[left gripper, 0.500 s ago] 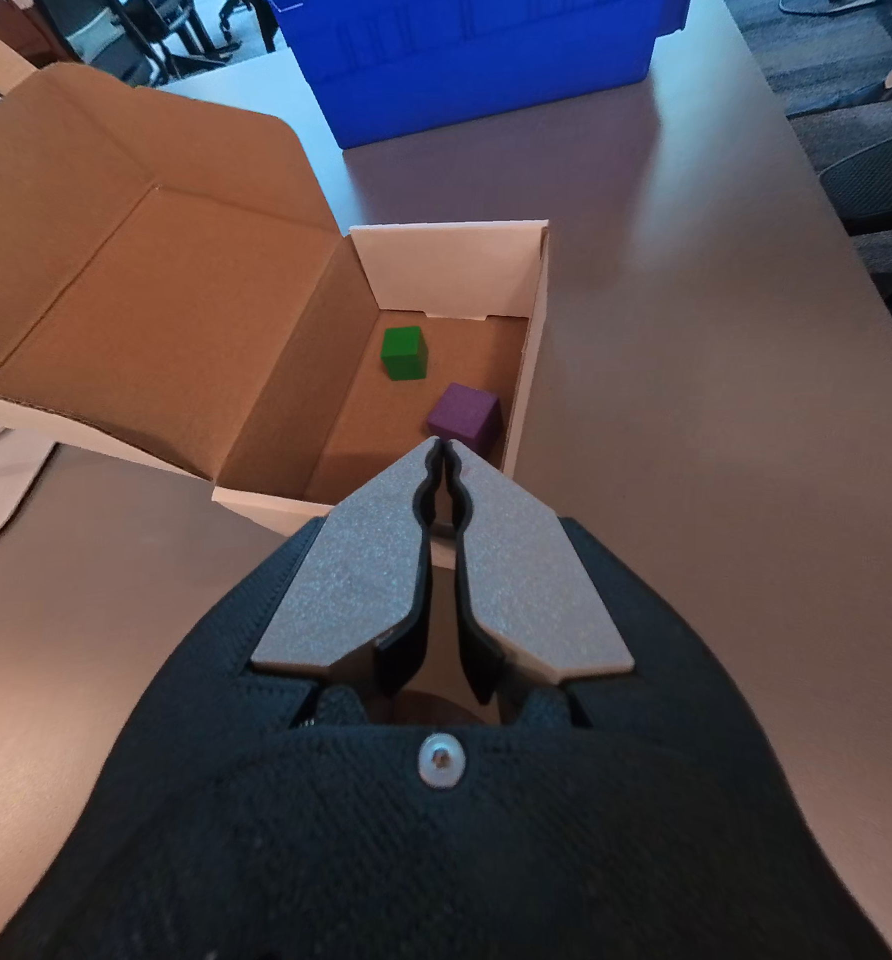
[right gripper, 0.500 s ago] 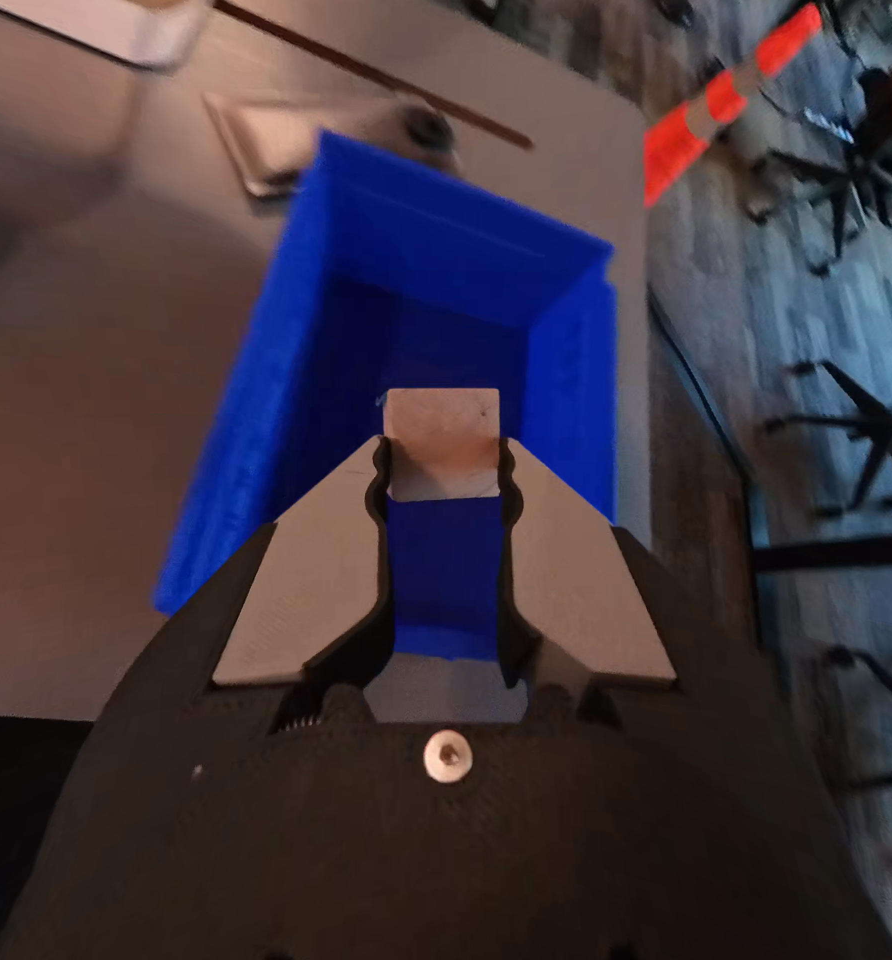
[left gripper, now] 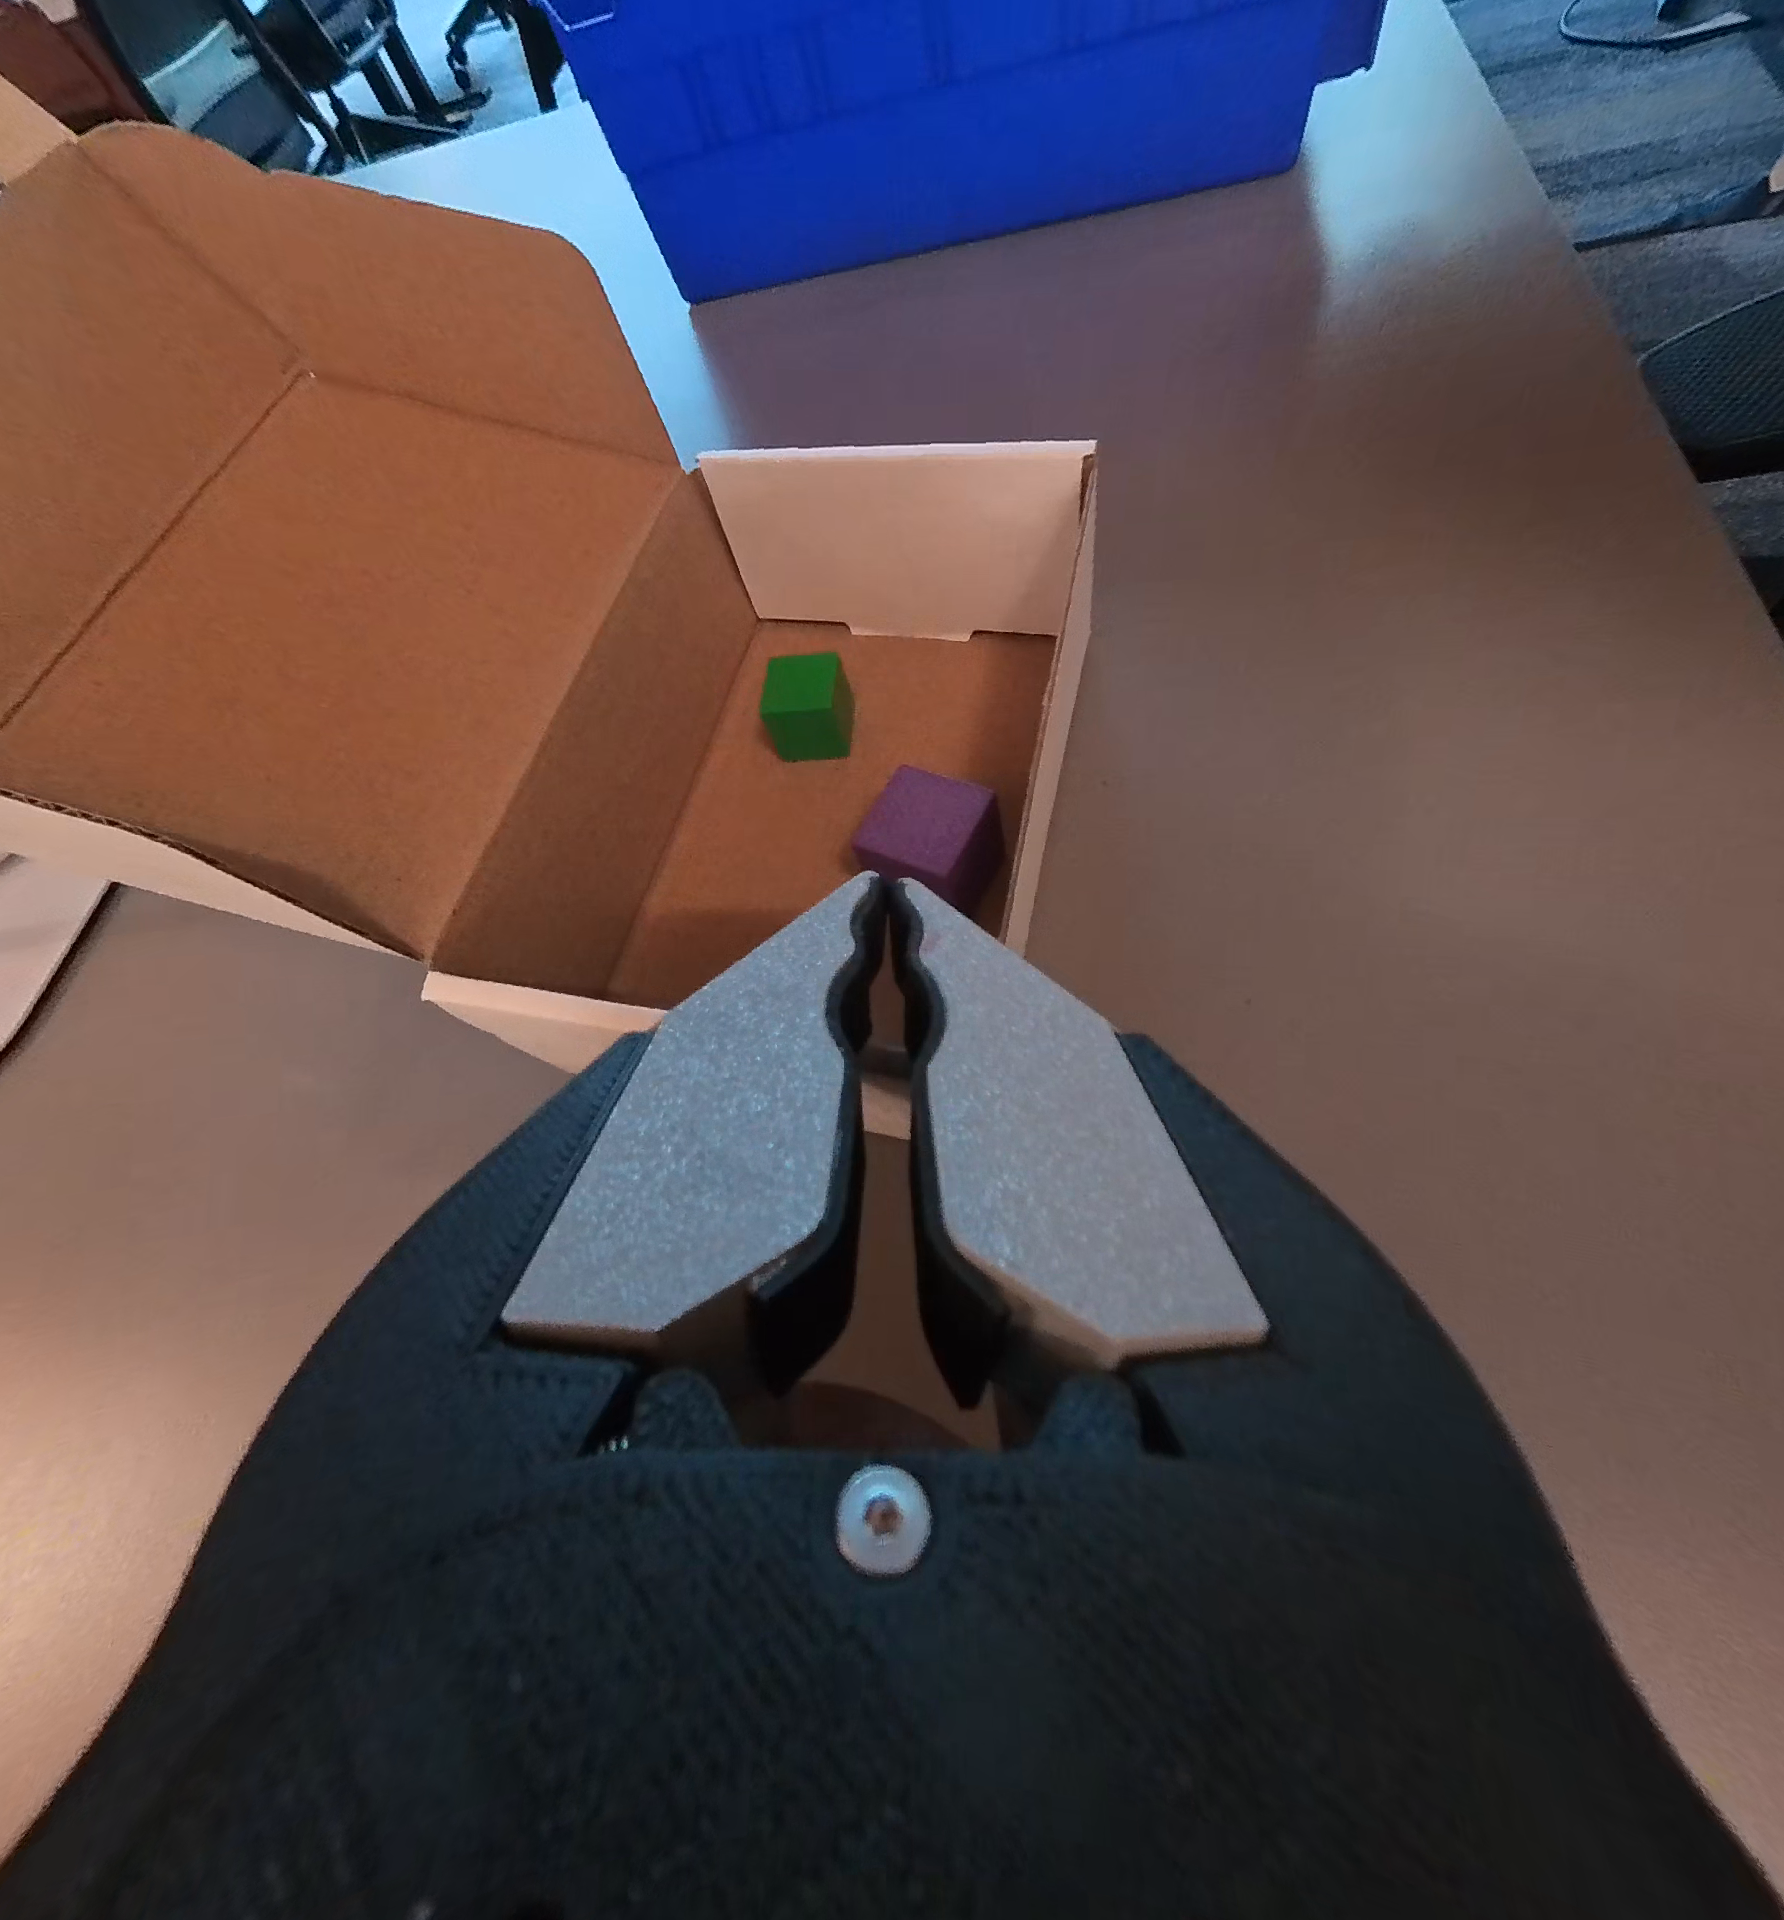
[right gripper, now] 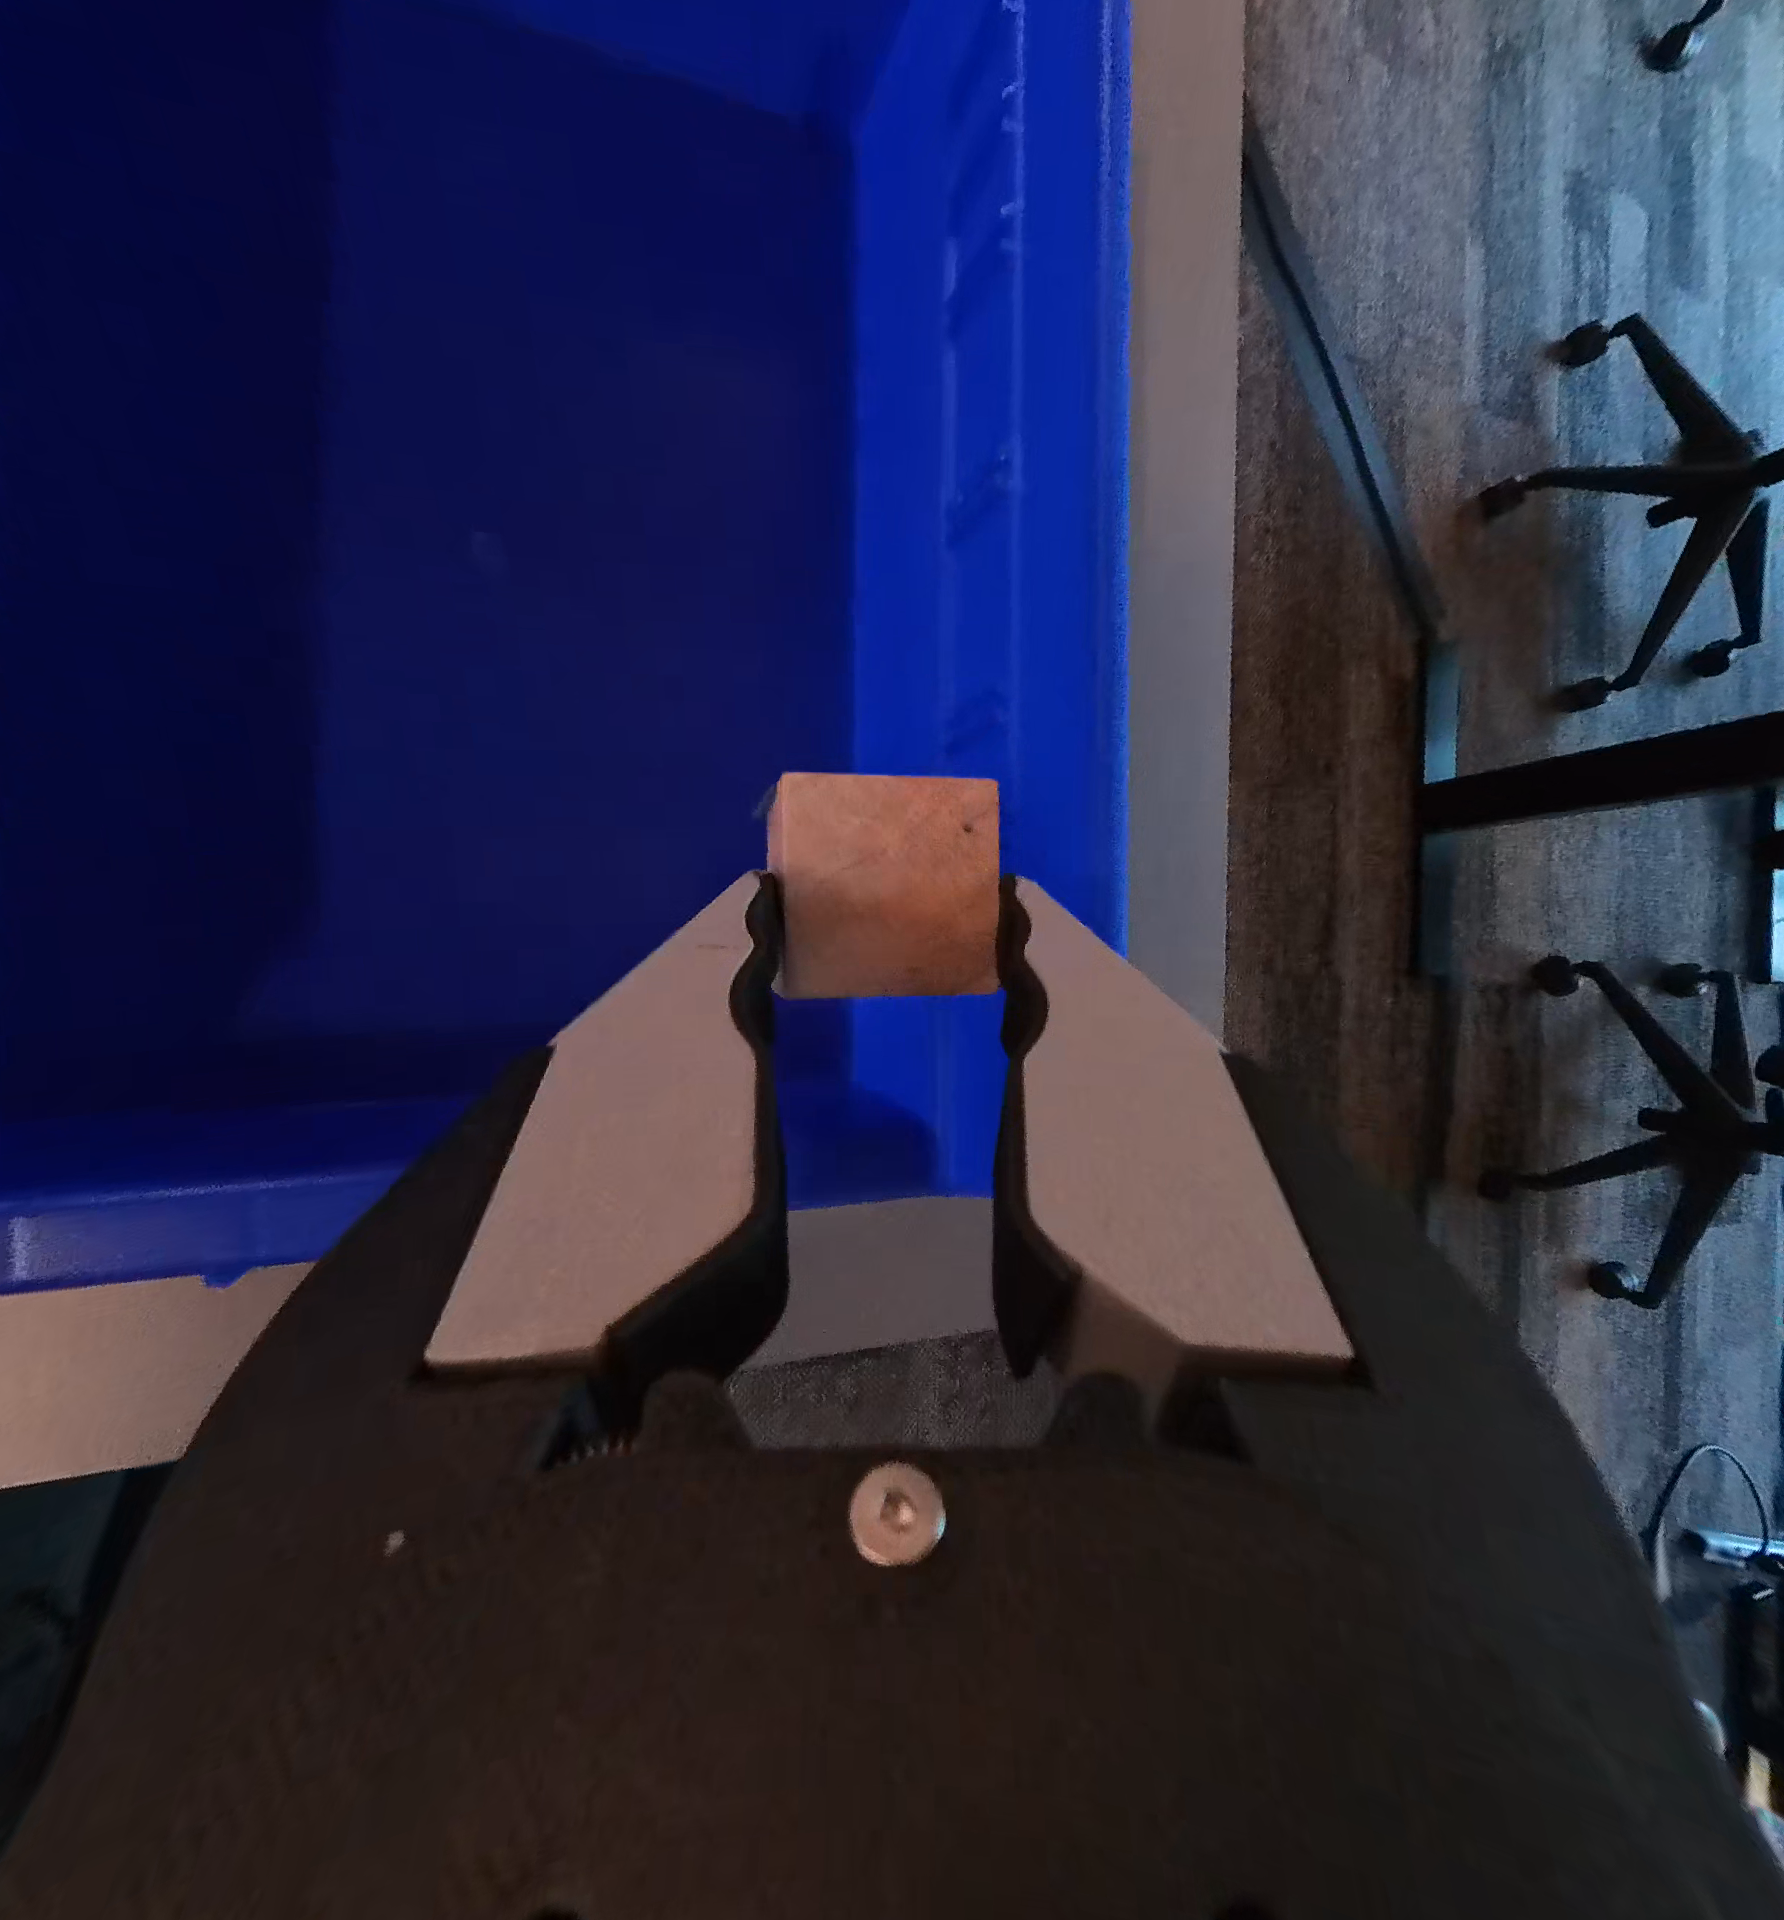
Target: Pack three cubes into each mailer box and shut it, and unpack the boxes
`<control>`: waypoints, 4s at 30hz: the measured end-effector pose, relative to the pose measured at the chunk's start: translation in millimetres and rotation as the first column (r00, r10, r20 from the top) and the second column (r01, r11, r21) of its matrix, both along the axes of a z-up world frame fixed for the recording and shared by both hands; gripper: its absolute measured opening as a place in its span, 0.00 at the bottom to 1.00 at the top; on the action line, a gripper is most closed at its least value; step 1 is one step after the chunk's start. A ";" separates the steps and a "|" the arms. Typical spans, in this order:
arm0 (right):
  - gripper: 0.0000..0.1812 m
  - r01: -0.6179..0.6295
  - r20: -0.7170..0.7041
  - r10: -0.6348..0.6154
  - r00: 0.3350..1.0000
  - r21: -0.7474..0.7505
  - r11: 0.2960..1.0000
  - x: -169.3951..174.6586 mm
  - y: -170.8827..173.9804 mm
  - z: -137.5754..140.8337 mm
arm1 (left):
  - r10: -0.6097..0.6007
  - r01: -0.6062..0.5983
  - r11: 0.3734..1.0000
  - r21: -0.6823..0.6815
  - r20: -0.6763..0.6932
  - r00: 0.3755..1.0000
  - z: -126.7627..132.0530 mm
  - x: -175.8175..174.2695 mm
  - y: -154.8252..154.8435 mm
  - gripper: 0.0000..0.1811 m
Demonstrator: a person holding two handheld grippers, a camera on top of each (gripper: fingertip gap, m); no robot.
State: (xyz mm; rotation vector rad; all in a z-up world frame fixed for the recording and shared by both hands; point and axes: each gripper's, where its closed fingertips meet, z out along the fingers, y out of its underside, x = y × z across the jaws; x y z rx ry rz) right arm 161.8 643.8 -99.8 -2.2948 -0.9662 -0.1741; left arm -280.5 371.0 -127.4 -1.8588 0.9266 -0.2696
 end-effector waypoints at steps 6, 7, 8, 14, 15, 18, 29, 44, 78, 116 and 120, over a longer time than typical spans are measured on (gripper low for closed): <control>0.22 -0.006 0.155 0.022 0.988 -0.100 0.995 6.4 -14.3 -22.8 | 0.001 -0.001 1.000 0.000 -0.003 1.000 0.0 -0.1 0.0 0.00; 0.22 0.004 0.163 0.016 0.987 -0.119 0.993 7.7 -17.2 -25.8 | 0.001 -0.001 1.000 -0.001 -0.003 1.000 0.0 -0.1 -0.1 0.00; 0.22 0.017 0.161 0.006 0.987 -0.142 0.990 8.7 -20.4 -28.2 | 0.002 -0.002 1.000 -0.002 -0.003 1.000 -0.1 -0.1 0.0 0.00; 0.24 0.051 0.164 -0.018 0.986 -0.194 0.980 12.1 -33.2 -28.2 | 0.007 -0.007 1.000 0.001 -0.012 1.000 -0.1 -0.4 0.1 0.00; 0.25 0.048 0.159 -0.017 0.987 -0.194 0.980 11.0 -34.6 -26.1 | 0.007 -0.007 1.000 0.001 -0.012 1.000 -0.1 -0.4 0.1 0.00; 0.25 0.055 0.155 -0.030 0.987 -0.157 0.986 7.3 -37.0 -12.7 | 0.009 -0.009 1.000 -0.001 -0.009 1.000 -0.2 -0.5 0.2 0.00; 0.15 -0.718 -0.338 0.685 0.646 0.038 0.695 -258.2 -174.9 72.6 | 0.008 -0.008 1.000 0.001 -0.001 1.000 0.0 -0.2 0.2 0.00; 0.17 -0.893 0.195 0.928 0.318 -0.267 0.362 -413.1 -196.6 -49.5 | -0.005 0.005 1.000 0.013 0.008 1.000 0.8 1.2 -0.4 0.00; 0.10 -0.796 0.235 0.817 0.527 -0.201 0.572 -345.1 -151.0 56.0 | 0.000 0.001 0.997 0.079 -0.017 1.000 3.0 -3.7 3.2 0.00; 0.21 -0.811 -0.288 0.762 0.581 -0.125 0.571 -339.8 -235.5 46.5 | 0.025 -0.009 0.986 0.168 -0.094 0.995 5.1 0.9 8.6 0.00; 0.23 -0.782 -0.181 0.761 0.623 -0.169 0.600 -399.2 -226.3 1.2 | 0.027 -0.011 0.987 0.161 -0.099 0.995 4.5 0.5 7.9 0.00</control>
